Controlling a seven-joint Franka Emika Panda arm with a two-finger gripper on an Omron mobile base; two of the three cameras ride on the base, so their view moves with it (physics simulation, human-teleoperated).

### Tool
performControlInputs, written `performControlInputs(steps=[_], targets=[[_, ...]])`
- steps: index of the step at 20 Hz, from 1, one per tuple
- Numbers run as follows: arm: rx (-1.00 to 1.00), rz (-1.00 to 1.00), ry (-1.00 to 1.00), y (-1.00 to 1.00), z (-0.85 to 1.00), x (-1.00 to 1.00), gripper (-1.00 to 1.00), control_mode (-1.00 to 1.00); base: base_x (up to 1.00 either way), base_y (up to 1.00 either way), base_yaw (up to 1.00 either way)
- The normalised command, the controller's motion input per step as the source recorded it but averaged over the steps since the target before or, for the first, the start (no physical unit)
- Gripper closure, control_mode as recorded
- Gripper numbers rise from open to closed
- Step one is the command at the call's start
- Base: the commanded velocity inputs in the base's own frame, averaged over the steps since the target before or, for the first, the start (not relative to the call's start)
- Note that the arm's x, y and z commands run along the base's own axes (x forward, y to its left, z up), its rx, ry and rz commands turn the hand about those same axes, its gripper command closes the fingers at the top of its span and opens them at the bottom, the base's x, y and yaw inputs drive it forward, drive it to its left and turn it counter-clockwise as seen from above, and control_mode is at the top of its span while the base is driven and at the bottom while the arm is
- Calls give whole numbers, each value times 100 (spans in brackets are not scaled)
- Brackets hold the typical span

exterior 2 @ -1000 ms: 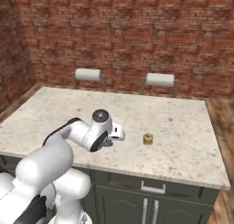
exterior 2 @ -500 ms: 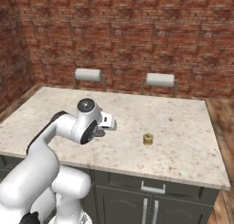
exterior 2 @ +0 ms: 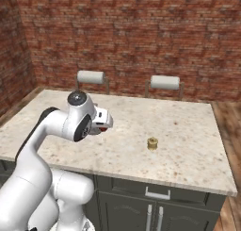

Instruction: Pick the candle and candle from the dining table and place them in the open cabinet. Close the cabinet after placing the objects.

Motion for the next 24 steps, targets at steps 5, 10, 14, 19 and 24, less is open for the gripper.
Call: performControlInputs(steps=[5,10,14,19,24], targets=[[0,0,0,17,2,-16,100,100,-47,25,0],[0,0,0,0,0,0,100,100,-100,38,0],[0,0,0,0,0,0,100,100,-88,28,-9],[0,0,0,0,0,0,100,100,-38,17,-47],[0,0,0,0,0,0,100,100,-20,20,-64]])
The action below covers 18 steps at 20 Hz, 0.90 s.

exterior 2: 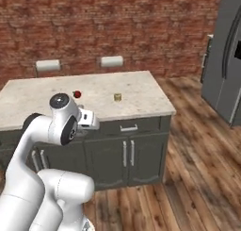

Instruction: Pick the candle and candle from the dining table and place them in the open cabinet. Close the cabinet after placing the objects.

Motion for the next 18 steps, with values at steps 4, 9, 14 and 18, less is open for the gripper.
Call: performControlInputs(steps=[4,9,14,18], targets=[[0,0,0,0,0,0,100,100,0,14,-68],[0,0,0,0,0,0,100,100,0,12,-64],[0,0,0,0,0,0,100,100,0,13,-61],[0,0,0,0,0,0,100,100,0,14,-60]])
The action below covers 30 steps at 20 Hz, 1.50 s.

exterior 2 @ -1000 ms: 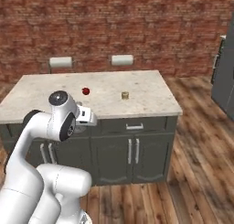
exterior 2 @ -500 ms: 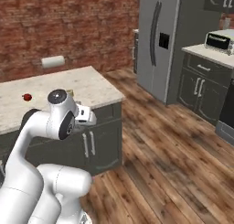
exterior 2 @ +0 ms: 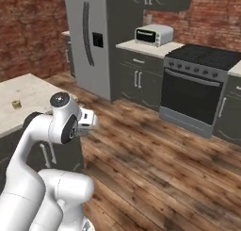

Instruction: Pick the candle and candle from the dining table and place them in the open cabinet. Close the cabinet after placing the objects.

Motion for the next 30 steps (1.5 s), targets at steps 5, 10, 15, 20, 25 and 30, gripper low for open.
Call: performControlInputs(steps=[5,10,15,20,25,30], targets=[[0,0,0,0,0,0,100,100,0,16,-59],[0,0,0,0,0,0,100,100,0,15,-61],[0,0,0,0,0,0,100,100,51,12,-50],[0,0,0,0,0,0,100,100,100,3,-28],[0,0,0,0,0,0,100,100,100,1,-21],[0,0,0,0,0,0,100,100,100,0,-15]])
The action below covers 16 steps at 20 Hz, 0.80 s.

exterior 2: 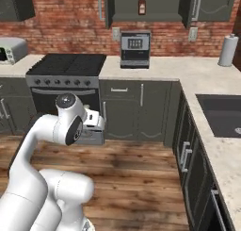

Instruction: Pick the candle and candle from the dining table and place them in the open cabinet. Close the cabinet after placing the objects.

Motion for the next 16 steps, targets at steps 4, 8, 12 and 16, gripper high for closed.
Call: performControlInputs(steps=[4,8,12,16], targets=[[0,0,0,0,0,0,100,100,100,0,-3],[0,0,0,0,0,0,100,100,99,-17,2],[0,0,0,0,0,0,100,100,84,-39,7],[0,0,0,0,0,0,100,100,62,-44,2]])
